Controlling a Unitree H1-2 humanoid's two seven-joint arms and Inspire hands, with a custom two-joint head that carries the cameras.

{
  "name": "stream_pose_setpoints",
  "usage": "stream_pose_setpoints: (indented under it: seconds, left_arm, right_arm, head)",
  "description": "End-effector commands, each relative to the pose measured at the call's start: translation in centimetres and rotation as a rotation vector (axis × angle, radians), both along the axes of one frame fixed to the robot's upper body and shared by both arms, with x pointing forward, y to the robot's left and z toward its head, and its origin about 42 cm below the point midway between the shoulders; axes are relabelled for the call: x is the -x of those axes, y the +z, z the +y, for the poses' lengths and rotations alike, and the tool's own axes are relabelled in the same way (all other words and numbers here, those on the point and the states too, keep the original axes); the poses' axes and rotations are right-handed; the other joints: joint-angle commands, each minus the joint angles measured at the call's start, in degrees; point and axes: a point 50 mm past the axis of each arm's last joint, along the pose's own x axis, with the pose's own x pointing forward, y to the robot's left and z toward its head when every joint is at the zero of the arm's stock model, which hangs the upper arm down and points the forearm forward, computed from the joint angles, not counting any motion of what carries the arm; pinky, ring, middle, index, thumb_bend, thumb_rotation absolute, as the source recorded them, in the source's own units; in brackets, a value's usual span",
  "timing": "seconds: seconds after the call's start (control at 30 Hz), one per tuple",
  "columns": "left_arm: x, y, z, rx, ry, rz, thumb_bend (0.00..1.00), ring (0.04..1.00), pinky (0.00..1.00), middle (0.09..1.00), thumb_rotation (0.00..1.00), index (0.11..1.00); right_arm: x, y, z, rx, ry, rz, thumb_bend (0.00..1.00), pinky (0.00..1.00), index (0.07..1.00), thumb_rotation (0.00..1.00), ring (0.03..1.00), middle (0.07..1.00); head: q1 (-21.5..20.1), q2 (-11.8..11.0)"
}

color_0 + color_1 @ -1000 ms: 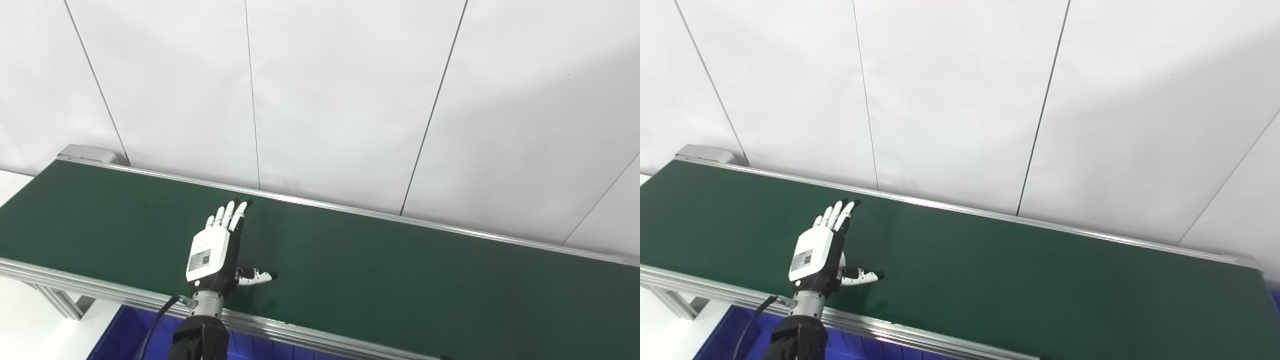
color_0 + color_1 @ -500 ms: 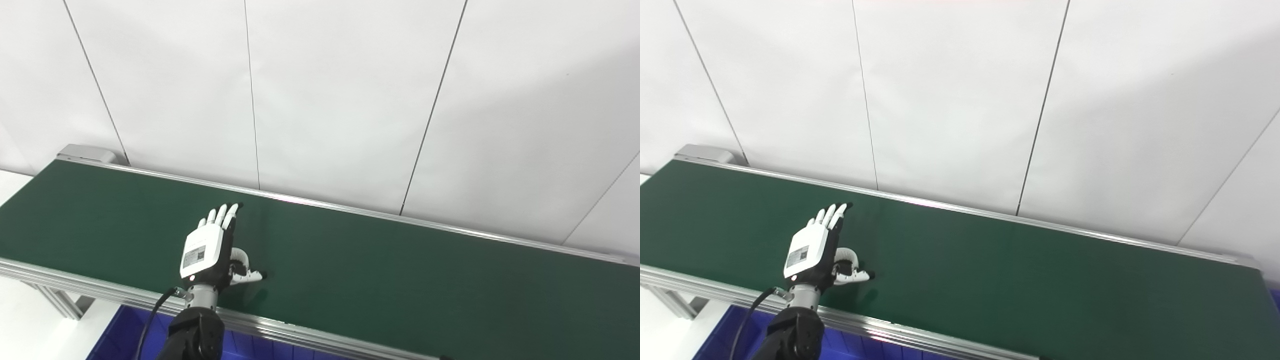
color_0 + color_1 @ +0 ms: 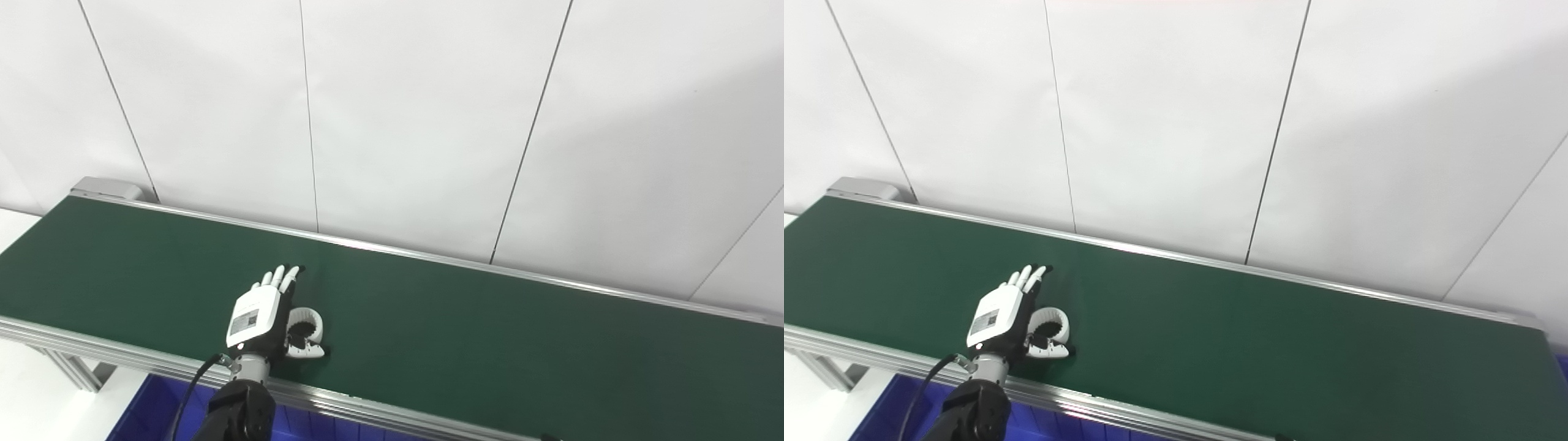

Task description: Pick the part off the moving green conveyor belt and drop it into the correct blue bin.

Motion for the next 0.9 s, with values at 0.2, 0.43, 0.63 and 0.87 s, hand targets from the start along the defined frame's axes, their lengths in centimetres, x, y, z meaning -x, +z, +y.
stream_pose_setpoints:
  seconds: [0.2, 0.43, 0.63, 0.87]
  left_arm:
    - [-0.4, 0.7, 0.4, 0.139, 0.027, -0.090, 0.52, 0.440, 0.42, 0.543, 0.00, 0.570]
    - [-0.5, 1.0, -0.2, 0.204, 0.013, -0.064, 0.50, 0.418, 0.37, 0.494, 0.00, 0.508]
    - [-0.5, 1.2, 0.0, 0.225, -0.027, 0.019, 0.50, 0.422, 0.37, 0.501, 0.00, 0.502]
    - [0.2, 2.2, -0.1, 0.264, -0.036, -0.055, 0.50, 0.421, 0.37, 0.490, 0.00, 0.508]
  right_arm:
    - [-0.1, 1.3, 0.1, -0.024, 0.009, -0.087, 0.72, 0.63, 0.809, 0.19, 0.729, 0.768]
    - [-0.1, 1.3, 0.1, -0.018, 0.007, -0.087, 0.71, 0.62, 0.810, 0.19, 0.722, 0.764]
    - [-0.1, 1.3, 0.2, -0.032, 0.004, -0.086, 0.70, 0.63, 0.811, 0.17, 0.726, 0.765]
    - [-0.1, 1.4, 0.4, -0.033, 0.002, -0.090, 0.69, 0.64, 0.811, 0.17, 0.725, 0.762]
  head:
    - [0.0, 0.4]
    - [0.0, 0.4]
    - [-0.1, 0.4]
    - [-0.5, 1.0]
